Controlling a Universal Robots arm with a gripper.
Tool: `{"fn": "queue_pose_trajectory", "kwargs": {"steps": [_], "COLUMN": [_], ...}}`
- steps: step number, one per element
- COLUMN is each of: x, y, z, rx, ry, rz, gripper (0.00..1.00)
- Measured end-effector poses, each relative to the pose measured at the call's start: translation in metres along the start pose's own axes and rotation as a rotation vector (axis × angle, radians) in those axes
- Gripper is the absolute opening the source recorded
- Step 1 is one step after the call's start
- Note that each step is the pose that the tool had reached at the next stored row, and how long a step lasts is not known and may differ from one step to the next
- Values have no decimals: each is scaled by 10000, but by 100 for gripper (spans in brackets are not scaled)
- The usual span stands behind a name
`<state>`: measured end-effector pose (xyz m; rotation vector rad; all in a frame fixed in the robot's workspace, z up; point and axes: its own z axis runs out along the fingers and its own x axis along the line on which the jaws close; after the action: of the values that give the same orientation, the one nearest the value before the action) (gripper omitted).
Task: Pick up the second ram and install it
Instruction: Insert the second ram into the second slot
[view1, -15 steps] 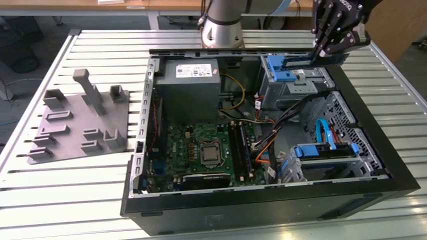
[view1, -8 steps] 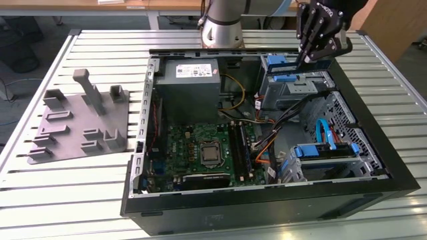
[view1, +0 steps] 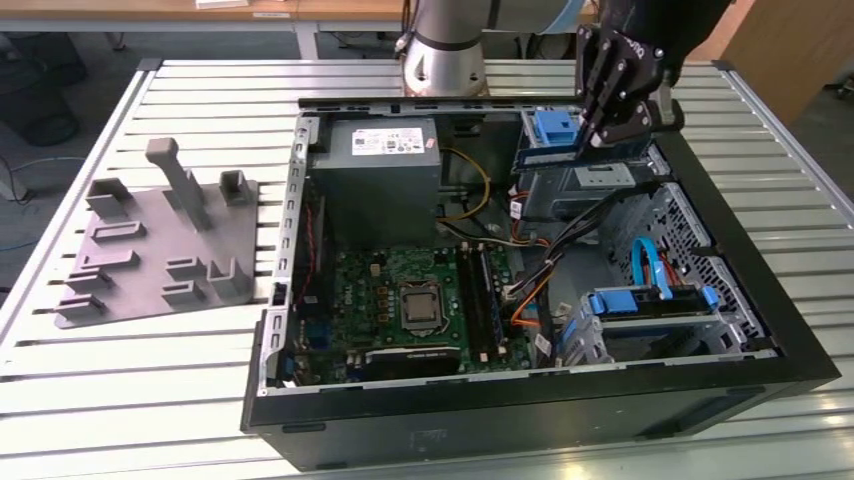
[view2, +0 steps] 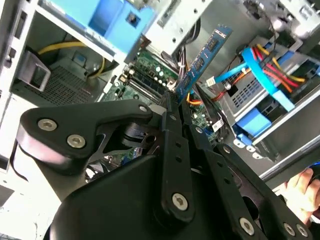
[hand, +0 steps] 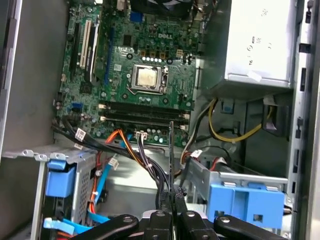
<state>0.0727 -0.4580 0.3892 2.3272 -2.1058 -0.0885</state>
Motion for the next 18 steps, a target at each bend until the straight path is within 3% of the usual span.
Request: {"fn": "queue_pose_trajectory", "kwargs": {"steps": [8,18], "x": [100,115], "y": [223,640], "z": [117,316], "rx": [-5,-12], "ry": [-2,11], "rz": [-1,2], "gripper": [14,14]}}
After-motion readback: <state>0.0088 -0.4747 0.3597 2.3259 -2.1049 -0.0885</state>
